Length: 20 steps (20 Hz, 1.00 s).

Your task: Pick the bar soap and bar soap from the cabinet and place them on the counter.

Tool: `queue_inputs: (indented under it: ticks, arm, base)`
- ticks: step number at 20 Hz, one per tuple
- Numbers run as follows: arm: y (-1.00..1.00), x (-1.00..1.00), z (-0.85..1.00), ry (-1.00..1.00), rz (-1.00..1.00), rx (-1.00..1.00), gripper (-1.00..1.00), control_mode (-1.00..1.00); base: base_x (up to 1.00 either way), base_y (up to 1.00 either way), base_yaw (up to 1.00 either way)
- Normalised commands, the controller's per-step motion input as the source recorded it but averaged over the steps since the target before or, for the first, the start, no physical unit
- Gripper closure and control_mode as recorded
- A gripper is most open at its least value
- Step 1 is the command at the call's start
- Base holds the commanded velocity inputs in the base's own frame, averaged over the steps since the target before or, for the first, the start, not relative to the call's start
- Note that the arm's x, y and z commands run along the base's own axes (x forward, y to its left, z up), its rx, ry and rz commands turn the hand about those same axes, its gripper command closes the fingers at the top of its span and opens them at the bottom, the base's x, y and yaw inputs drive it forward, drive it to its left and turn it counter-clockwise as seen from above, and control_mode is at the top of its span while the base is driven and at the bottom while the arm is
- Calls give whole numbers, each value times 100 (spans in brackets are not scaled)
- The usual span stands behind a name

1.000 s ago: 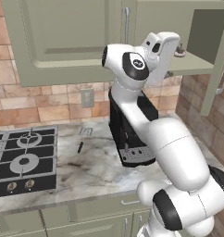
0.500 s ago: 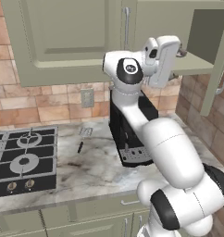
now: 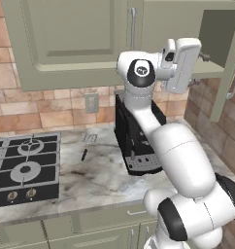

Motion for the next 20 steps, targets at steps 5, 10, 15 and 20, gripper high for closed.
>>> queue_inputs:
  ticks: [5, 10, 15, 20]
  arm:
    - [-32, -36, 0, -4, -9, 0, -100, -100]
    - [-36, -36, 0, -2, -8, 0, -100, -100]
    - [-38, -38, 0, -2, -8, 0, -100, -100]
    - [-39, -47, 0, -6, -8, 0, -100, -100]
  base:
    - [0, 0, 0]
    - [0, 0, 0]
    - [0, 0, 0]
    - [0, 0, 0]
